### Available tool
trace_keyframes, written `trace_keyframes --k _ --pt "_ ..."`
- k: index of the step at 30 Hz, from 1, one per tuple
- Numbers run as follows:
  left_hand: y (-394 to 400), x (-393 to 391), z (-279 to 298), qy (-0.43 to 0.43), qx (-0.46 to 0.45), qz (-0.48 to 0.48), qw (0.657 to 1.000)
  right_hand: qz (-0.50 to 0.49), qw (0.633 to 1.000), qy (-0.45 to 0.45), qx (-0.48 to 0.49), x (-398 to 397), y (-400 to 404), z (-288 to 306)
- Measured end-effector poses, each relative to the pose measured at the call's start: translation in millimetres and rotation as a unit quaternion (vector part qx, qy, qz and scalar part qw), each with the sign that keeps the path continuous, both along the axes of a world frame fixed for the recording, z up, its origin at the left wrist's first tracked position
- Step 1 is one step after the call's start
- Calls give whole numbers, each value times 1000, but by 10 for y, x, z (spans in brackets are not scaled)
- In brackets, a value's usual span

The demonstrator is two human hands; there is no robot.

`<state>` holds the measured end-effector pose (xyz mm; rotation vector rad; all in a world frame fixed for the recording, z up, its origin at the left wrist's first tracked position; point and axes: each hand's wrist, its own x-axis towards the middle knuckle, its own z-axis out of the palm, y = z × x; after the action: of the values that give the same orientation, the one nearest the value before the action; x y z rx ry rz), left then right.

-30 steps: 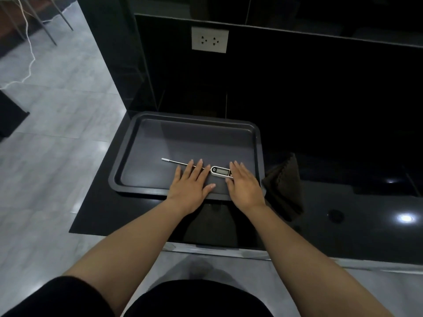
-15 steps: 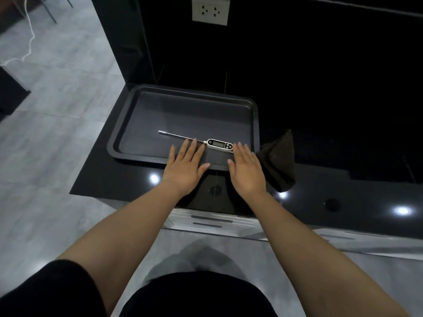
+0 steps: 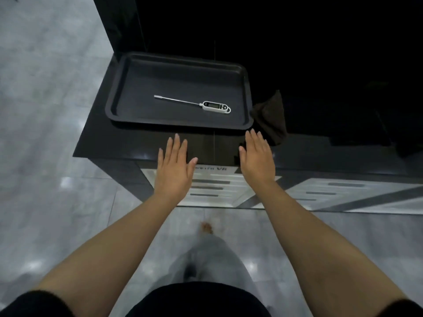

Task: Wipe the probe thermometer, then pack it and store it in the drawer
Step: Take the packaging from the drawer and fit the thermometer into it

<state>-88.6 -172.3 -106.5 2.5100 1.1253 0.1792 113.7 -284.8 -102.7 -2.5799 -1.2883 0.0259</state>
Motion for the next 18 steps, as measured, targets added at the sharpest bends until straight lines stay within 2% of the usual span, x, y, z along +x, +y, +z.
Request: trace_keyframes --k 7,12,14,15,17,18 --pt "-615 -541 -359 -56 -33 9 998 -18 995 -19 -92 72 -290 -79" --pt "-786 -483 -658 -90 -166 99 977 -6 997 -27 -72 162 -290 -215" --pt "-749 -300 -761 -110 -252 172 946 -11 998 -44 -35 166 -281 -280" --pt "-717 -181 -804 -120 -308 218 918 -16 998 -57 -18 166 -284 -332" --pt "-616 81 -905 -153 -431 320 830 -28 996 -85 14 166 -281 -416" --pt "-570 201 -946 -171 -497 362 770 -34 994 -97 27 161 -277 -452"
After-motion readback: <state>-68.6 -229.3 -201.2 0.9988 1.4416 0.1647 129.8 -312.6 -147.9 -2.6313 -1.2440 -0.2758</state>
